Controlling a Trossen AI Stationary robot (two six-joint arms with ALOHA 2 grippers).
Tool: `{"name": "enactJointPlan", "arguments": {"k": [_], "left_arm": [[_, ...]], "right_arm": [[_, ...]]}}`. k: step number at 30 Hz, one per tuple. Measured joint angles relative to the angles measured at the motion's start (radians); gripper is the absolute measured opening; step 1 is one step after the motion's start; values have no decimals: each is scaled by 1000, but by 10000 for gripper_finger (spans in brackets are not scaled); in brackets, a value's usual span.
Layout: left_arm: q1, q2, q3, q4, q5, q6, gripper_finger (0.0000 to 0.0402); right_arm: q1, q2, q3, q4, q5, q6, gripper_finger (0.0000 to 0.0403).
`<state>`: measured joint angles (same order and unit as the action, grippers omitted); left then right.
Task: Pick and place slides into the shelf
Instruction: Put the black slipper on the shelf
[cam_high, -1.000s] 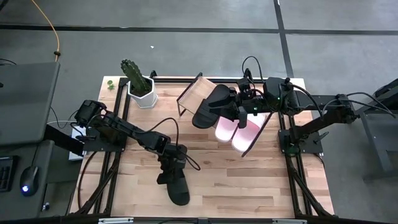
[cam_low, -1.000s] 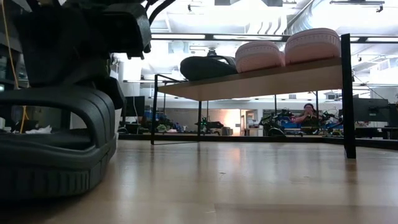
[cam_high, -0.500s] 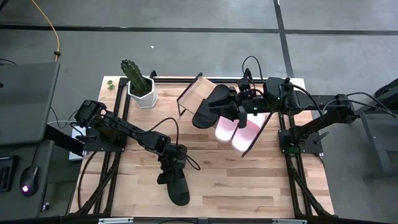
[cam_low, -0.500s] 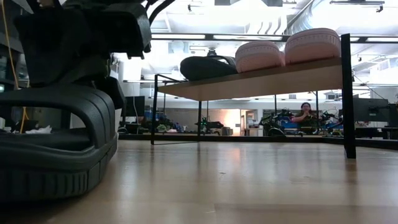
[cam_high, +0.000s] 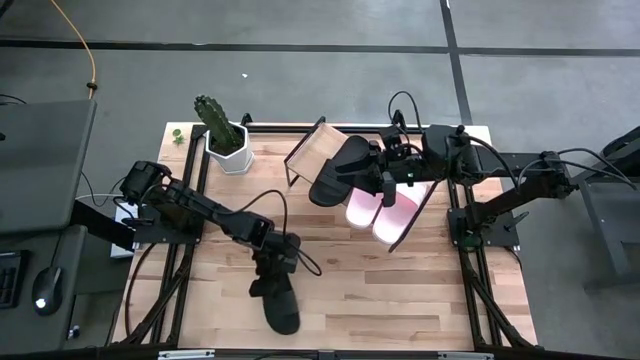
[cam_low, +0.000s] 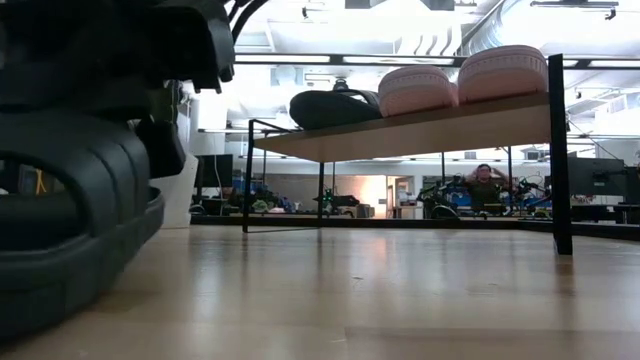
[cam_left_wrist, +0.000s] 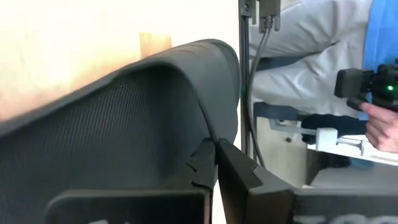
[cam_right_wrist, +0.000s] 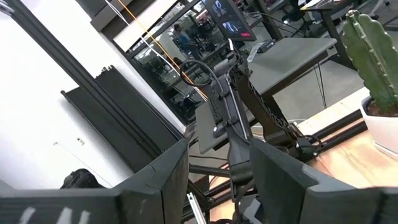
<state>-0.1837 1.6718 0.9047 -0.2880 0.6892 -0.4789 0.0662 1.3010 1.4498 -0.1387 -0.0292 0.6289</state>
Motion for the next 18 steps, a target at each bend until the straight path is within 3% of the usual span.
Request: {"name": "enactJointPlan", "arguments": {"k": [6, 18], "left_arm": [[0, 0, 46, -63, 9, 33, 0], [1, 0, 330, -487, -76, 258, 0]], "right_arm": [[0, 0, 0, -3, 0, 0, 161], [0, 0, 0, -3, 0, -8, 161]]}}
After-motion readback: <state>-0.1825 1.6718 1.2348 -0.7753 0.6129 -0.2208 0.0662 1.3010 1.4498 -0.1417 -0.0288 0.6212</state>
